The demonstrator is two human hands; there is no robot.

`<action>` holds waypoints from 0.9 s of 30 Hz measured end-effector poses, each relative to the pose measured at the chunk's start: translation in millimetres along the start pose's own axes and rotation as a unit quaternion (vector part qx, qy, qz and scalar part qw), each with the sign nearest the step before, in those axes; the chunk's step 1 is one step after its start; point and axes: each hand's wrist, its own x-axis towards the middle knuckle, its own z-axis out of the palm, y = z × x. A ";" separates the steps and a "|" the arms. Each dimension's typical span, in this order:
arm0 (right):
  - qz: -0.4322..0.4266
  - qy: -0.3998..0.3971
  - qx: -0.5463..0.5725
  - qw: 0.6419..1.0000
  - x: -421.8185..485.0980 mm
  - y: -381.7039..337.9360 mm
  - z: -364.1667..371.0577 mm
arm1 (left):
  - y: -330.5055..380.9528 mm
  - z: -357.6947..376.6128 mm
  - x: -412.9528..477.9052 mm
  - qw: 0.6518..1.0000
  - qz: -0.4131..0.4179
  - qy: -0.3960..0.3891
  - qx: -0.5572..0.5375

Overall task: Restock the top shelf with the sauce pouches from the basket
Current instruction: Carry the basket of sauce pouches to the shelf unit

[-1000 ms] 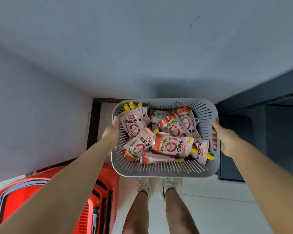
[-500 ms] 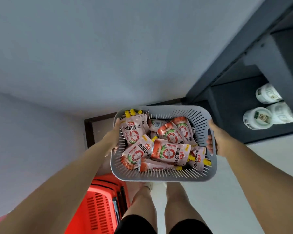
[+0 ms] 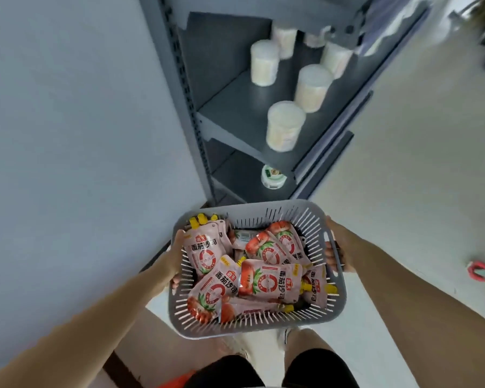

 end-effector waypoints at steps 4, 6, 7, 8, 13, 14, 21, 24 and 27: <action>-0.002 0.005 0.073 0.997 -3.6 26.8 -84.2 | 49.4 69.8 -6.8 0.997 0.032 -0.060 0.024; 0.008 0.008 0.101 0.995 -2.8 41.0 -128.1 | 78.0 114.1 -14.4 0.996 0.036 -0.082 0.020; 0.012 0.008 0.115 0.993 -2.7 46.8 -149.7 | 94.7 136.3 -22.4 0.996 0.023 -0.088 0.009; 0.014 0.012 0.126 0.992 -0.7 53.1 -171.8 | 106.8 157.3 -21.0 0.996 0.023 -0.090 -0.001; 0.033 0.048 0.166 0.984 13.9 74.6 -281.6 | 171.4 251.3 -3.8 0.988 0.064 -0.126 0.057; 0.031 0.054 0.176 0.983 17.6 77.2 -301.9 | 187.2 269.6 0.1 0.988 0.076 -0.117 0.071; 0.029 0.080 0.248 0.965 38.9 65.5 -422.6 | 306.9 384.8 15.4 0.978 0.104 -0.085 0.159; 0.037 0.099 0.262 0.959 52.7 45.5 -465.5 | 361.1 426.0 26.9 0.975 0.111 -0.093 0.168; 0.044 0.114 0.270 0.955 76.8 19.9 -508.1 | 416.6 466.0 51.1 0.969 0.119 -0.104 0.190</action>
